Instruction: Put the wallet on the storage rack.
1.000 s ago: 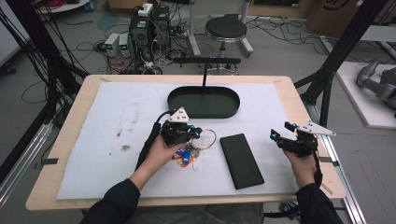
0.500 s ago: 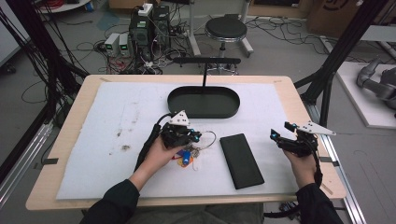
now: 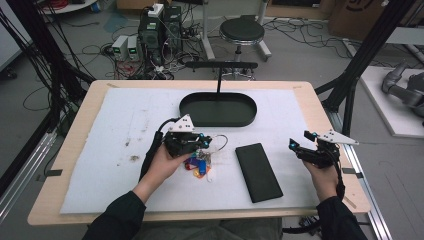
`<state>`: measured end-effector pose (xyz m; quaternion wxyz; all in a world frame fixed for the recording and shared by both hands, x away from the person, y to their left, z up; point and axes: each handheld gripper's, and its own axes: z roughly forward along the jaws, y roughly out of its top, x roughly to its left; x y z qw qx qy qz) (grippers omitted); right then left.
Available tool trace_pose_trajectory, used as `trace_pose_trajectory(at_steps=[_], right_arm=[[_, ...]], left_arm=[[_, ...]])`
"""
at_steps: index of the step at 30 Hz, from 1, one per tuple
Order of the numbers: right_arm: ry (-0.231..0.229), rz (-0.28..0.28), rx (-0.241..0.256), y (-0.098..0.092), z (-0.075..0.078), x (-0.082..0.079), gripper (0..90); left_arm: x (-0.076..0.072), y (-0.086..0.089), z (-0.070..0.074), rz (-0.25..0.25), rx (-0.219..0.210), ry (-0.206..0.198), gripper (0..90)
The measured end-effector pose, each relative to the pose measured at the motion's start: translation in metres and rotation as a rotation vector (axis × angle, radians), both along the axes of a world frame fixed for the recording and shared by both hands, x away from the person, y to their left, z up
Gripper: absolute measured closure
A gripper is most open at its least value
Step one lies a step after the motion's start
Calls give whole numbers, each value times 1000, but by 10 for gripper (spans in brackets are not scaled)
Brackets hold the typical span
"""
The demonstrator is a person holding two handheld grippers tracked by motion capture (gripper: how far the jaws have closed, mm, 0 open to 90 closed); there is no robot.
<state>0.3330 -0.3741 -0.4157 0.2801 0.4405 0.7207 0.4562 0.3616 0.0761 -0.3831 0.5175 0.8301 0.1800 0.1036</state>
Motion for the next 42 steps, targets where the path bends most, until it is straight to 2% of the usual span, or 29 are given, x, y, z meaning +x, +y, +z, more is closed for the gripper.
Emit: trace_pose_trajectory(at_steps=[13,22,36,42], right_arm=[[6,-1,-4,1,-1,1,293],[8,-2,-5,2,-1,1,293],[10,1,-9,2,-1,1,293],[11,3,-10,2,-1,1,293]], left_arm=[[-7,14,21,1,-64,-58,864],[-8,19,31,7,-82,-80,865],[-10,21,39,13,-102,-103,865],[-9,25,47,23,-112,-123,865]])
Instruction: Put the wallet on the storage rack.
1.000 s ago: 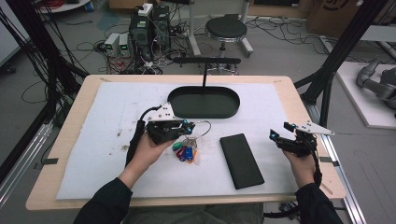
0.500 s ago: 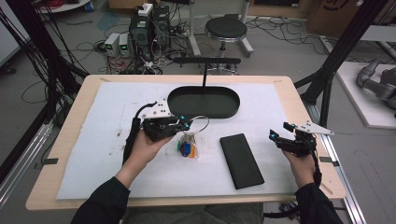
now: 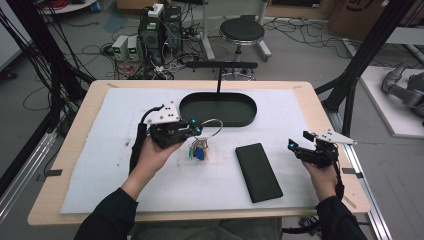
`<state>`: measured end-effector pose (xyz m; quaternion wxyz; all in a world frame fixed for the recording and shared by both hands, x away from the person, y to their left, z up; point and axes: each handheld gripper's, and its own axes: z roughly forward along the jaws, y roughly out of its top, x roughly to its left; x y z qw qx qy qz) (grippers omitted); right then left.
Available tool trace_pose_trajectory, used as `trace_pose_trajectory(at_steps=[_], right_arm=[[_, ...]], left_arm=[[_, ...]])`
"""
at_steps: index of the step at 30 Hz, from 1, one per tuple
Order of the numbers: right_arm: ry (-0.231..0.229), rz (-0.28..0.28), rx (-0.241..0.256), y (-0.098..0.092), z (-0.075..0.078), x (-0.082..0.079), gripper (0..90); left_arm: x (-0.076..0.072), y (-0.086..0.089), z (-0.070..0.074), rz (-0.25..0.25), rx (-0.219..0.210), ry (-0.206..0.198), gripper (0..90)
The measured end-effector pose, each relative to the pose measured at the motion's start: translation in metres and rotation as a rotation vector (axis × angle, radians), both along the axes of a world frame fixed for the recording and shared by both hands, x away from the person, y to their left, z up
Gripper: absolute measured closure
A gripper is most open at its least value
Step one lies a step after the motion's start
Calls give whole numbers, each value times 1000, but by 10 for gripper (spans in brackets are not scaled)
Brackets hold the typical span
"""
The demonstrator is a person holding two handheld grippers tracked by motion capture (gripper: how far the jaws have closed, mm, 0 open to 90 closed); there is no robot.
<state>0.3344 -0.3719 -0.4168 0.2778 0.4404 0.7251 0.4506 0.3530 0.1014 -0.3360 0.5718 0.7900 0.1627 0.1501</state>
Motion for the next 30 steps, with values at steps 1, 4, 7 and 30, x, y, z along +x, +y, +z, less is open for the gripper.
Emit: trace_pose_trajectory(at_steps=[1,4,7,30], right_arm=[[0,0,0,0,0,0,293],[-1,-2,-1,0,0,0,293],[-2,0,-2,0,0,0,293],[4,2,2,0,-1,1,294]], left_arm=[[0,0,1,1,-4,0,865],[1,1,5,5,-5,-8,865],[2,2,8,11,-8,-14,865],[30,11,30,79,-49,-35,865]])
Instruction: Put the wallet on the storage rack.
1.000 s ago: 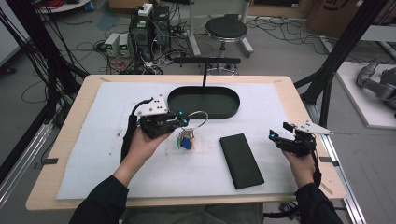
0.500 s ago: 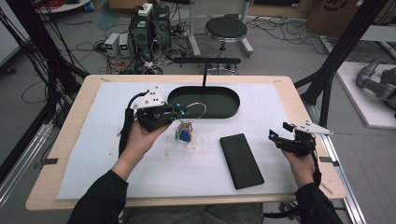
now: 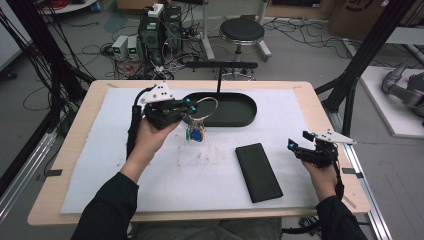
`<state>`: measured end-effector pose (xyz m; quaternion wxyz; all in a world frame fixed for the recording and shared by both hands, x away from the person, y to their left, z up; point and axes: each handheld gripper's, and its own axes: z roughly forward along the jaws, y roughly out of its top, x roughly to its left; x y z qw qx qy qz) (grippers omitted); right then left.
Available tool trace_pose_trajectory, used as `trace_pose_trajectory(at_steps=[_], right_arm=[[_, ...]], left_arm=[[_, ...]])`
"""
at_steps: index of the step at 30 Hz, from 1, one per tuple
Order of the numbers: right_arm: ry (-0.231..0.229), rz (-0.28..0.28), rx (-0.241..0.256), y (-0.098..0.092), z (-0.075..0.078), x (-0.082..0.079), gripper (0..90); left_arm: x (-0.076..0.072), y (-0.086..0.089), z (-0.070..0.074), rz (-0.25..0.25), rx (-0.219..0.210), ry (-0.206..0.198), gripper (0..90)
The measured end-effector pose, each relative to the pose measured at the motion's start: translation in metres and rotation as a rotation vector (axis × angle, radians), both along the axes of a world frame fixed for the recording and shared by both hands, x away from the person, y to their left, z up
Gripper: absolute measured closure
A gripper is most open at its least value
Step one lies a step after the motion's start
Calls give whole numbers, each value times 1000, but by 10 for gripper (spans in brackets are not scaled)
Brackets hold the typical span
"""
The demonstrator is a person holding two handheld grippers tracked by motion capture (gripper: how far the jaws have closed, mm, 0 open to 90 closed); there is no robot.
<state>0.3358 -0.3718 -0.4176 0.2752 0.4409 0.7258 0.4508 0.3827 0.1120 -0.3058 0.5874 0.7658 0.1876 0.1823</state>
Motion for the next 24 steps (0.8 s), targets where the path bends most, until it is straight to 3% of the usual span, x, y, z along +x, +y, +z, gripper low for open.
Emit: trace_pose_trajectory(at_steps=[6,24], right_arm=[[2,1,2,0,0,0,294],[0,6,5,0,0,1,294]], left_arm=[[10,3,6,26,-15,-11,865],[51,4,20,117,-3,-21,865]])
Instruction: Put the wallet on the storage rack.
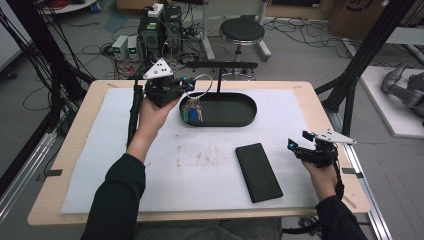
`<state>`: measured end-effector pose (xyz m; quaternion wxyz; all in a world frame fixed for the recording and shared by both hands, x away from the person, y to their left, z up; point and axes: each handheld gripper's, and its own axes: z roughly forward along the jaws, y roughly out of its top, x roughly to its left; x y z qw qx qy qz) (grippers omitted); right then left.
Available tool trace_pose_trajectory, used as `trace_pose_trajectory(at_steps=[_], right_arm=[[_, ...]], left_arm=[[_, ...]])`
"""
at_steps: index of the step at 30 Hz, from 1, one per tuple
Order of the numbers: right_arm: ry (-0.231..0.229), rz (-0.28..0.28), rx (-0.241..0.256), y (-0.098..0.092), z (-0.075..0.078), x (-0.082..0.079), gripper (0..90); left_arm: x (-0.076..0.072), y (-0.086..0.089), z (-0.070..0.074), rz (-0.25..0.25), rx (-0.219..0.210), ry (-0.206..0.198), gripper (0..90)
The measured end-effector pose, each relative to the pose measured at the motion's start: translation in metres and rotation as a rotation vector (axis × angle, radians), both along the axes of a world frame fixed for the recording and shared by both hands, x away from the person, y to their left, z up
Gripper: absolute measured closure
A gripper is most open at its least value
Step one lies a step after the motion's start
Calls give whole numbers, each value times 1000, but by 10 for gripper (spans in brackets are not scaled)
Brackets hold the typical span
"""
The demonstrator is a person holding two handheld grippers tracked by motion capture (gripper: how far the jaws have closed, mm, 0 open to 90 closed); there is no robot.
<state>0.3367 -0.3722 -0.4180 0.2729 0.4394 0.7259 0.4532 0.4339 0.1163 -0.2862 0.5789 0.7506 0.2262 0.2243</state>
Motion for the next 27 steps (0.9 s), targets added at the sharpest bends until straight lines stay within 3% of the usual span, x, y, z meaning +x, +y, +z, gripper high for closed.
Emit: trace_pose_trajectory(at_steps=[14,18,27], right_arm=[[4,2,4,0,0,0,294],[5,5,0,0,0,1,295],[8,3,3,0,0,0,295]], left_arm=[[30,7,-8,78,-9,20,865],[39,12,-15,95,-32,42,865],[50,18,-22,140,-40,48,865]])
